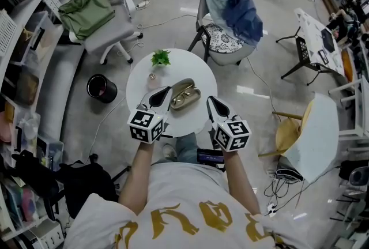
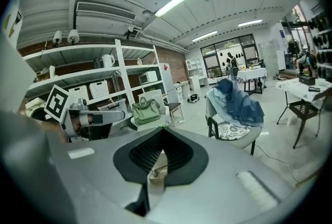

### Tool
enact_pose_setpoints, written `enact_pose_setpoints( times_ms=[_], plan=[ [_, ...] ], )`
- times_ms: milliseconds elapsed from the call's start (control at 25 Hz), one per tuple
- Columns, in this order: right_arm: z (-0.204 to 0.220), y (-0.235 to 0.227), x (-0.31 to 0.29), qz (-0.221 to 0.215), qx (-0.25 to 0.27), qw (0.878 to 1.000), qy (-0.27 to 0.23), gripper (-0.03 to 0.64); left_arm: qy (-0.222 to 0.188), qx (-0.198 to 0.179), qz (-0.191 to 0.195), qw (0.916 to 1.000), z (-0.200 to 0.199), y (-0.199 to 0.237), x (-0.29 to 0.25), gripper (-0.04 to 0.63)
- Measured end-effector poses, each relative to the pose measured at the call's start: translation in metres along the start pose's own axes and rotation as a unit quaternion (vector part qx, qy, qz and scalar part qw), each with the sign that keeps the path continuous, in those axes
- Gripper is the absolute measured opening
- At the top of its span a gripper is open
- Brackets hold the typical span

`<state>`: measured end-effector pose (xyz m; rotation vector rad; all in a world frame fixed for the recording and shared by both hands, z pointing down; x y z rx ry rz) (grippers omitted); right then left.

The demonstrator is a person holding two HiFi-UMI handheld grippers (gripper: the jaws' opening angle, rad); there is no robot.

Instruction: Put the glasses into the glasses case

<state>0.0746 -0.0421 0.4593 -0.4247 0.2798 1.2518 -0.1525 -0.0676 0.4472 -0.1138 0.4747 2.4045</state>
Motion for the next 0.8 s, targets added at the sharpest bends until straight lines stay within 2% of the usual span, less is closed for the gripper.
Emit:
enact_pose_setpoints(
  times_ms=[400,800],
  plan=[
    [0.004,0.002,-0.002,0.001,-0.005,1.000,0.006,0.023,0.011,0.001,0.003,0.9999,0.004,0.003,-0.001,0.000],
    [0.008,0.011,-0.011,0.000,-0.004,1.000,0.014,0.023,0.017,0.011,-0.009,0.9998,0.011,0.019,0.012,0.000]
  ],
)
Point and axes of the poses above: the fingertips, and each gripper's own axes: x backward along the fingers, y to its left, z out of its underside, the point moved 8 cm from there along x, backward along the fingers, and after that the axes turned 14 degrees about z, right-handed, at the moved point
